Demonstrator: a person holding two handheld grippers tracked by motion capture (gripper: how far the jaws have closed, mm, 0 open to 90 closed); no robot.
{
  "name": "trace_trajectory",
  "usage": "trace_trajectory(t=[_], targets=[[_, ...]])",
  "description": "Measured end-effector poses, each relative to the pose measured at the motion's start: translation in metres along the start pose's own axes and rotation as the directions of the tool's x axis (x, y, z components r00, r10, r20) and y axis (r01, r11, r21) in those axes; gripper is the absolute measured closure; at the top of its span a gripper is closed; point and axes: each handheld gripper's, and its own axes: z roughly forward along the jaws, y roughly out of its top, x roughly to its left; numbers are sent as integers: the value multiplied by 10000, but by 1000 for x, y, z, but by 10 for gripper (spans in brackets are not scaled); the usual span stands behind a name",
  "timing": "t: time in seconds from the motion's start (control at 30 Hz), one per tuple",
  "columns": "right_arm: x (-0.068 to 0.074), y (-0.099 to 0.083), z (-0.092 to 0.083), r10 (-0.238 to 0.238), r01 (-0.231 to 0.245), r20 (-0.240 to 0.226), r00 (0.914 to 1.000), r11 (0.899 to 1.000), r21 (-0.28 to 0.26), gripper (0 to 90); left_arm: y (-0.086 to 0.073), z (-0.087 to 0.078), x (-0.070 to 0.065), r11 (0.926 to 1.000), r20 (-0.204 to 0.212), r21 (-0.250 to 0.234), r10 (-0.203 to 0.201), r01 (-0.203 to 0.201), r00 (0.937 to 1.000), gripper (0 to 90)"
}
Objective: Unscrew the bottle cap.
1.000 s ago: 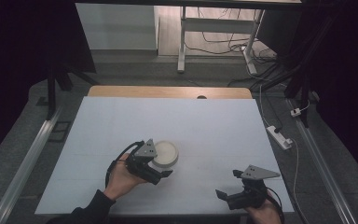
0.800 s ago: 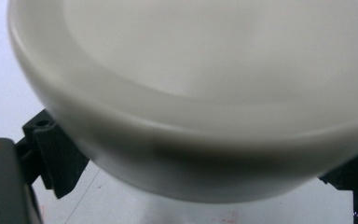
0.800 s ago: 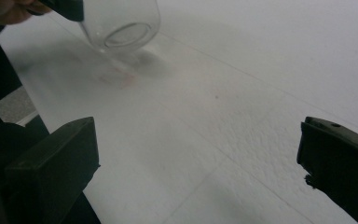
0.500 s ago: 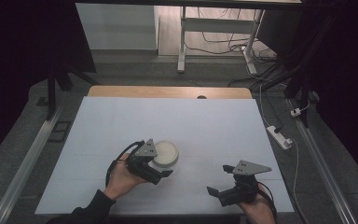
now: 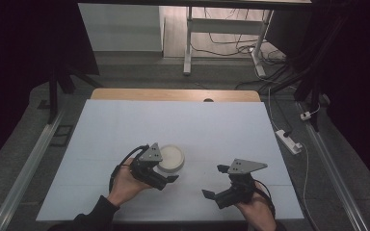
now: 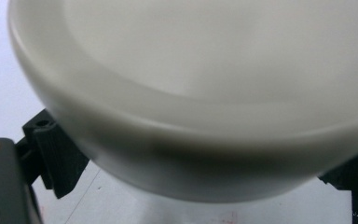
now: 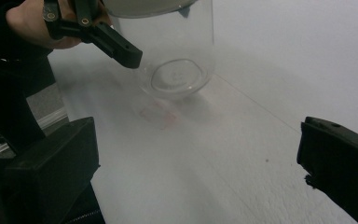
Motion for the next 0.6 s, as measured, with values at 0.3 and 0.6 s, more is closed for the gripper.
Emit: trace_trajectory(t=[0.3, 0.6], targets=[[3, 14, 9, -42, 40, -120, 9999, 9998, -170, 0, 0, 1, 0, 10000, 17, 41, 19, -20, 10000, 78], [9, 28, 22, -372, 372, 107, 9993, 9993, 32, 0, 0, 1, 0, 10000, 33, 60, 22, -22, 10000, 78]])
